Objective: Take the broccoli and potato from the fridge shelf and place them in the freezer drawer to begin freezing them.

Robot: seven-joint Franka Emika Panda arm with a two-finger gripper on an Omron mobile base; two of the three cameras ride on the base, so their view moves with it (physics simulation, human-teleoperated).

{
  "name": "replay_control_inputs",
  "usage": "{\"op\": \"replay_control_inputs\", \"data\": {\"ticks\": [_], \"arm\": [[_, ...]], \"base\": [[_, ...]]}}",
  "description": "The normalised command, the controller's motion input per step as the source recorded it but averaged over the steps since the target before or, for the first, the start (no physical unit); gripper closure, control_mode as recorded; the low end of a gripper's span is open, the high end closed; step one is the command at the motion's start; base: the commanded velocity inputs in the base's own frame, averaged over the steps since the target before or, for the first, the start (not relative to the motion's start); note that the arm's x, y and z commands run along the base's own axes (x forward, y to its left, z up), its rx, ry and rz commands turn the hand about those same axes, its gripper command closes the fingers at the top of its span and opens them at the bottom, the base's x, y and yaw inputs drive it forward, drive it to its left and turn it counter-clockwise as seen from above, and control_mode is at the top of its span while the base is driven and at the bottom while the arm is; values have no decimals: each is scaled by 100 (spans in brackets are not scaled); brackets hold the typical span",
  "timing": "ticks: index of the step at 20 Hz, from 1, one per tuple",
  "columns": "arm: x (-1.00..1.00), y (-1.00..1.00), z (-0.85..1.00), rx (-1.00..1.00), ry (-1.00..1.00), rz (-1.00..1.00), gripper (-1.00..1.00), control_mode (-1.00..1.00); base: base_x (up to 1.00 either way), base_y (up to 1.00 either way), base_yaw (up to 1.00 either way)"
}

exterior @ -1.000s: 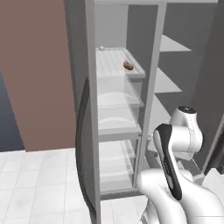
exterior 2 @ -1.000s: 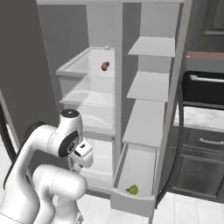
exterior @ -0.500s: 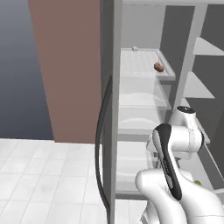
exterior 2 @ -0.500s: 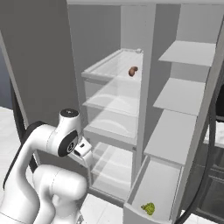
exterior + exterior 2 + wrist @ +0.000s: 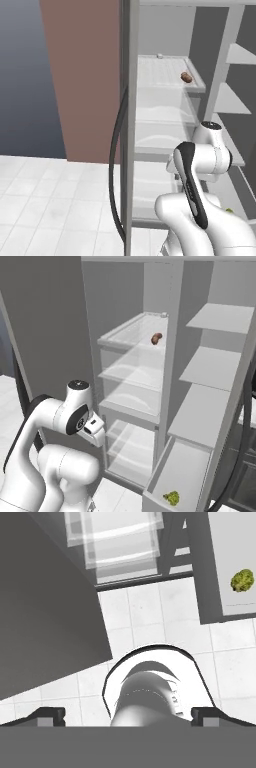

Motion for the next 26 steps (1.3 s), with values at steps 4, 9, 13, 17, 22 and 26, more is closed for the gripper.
{"op": "replay_control_inputs", "data": {"ticks": [4,9,13,17,22,26], "arm": [[0,0,0,0,0,0,-100,100],[0,0,0,0,0,0,-100,100],[0,0,0,0,0,0,-100,100],[0,0,0,0,0,0,-100,100],[0,0,0,0,0,0,-100,100],[0,0,0,0,0,0,-100,100]], "base": [[64,0,-10],[33,-53,-12],[-10,-35,-1],[30,7,0],[83,23,0],[37,68,0]]}}
